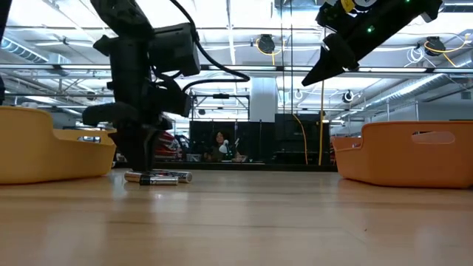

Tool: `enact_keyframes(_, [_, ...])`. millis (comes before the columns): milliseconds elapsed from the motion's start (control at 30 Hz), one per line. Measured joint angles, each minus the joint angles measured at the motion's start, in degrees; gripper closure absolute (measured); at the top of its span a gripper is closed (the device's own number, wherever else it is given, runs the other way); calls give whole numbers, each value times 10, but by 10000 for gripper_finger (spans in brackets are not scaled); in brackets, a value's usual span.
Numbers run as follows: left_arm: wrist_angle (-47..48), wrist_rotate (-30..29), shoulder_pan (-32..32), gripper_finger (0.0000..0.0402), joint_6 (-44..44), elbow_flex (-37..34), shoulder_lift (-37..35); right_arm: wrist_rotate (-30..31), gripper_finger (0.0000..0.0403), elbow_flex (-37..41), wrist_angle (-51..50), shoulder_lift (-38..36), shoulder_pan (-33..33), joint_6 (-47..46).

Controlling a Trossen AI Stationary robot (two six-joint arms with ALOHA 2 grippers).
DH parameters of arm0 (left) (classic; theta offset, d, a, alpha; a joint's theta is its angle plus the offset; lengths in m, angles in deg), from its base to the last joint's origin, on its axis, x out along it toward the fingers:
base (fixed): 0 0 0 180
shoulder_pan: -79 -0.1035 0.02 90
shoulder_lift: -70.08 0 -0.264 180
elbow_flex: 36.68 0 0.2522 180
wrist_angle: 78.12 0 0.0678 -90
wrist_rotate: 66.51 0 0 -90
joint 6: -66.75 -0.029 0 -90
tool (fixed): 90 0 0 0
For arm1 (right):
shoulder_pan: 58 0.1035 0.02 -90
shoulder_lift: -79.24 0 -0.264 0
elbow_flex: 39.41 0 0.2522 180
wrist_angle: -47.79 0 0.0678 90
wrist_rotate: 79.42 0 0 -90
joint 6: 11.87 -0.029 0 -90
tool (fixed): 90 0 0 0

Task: Sort batteries
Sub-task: Put the silver battery into the yellow bin

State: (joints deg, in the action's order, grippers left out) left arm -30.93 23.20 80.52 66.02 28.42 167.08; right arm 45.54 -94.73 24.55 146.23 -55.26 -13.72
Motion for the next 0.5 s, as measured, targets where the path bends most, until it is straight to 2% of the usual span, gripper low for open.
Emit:
enact_keyframes(200, [64, 25, 6, 360, 19, 38, -7, 0, 323, 0, 24, 0, -6, 29])
enact_keyframes(367, [140, 22, 15, 360, 41, 82, -27, -4, 323, 0, 38, 0, -18, 49])
enact_keyframes(433, [193, 22, 21, 360, 70, 115, -40, -7, 323, 0, 44, 0, -24, 56])
enact_keyframes(500, [245, 47, 31, 360, 131, 150, -54, -27, 323, 0, 44, 0, -29, 54])
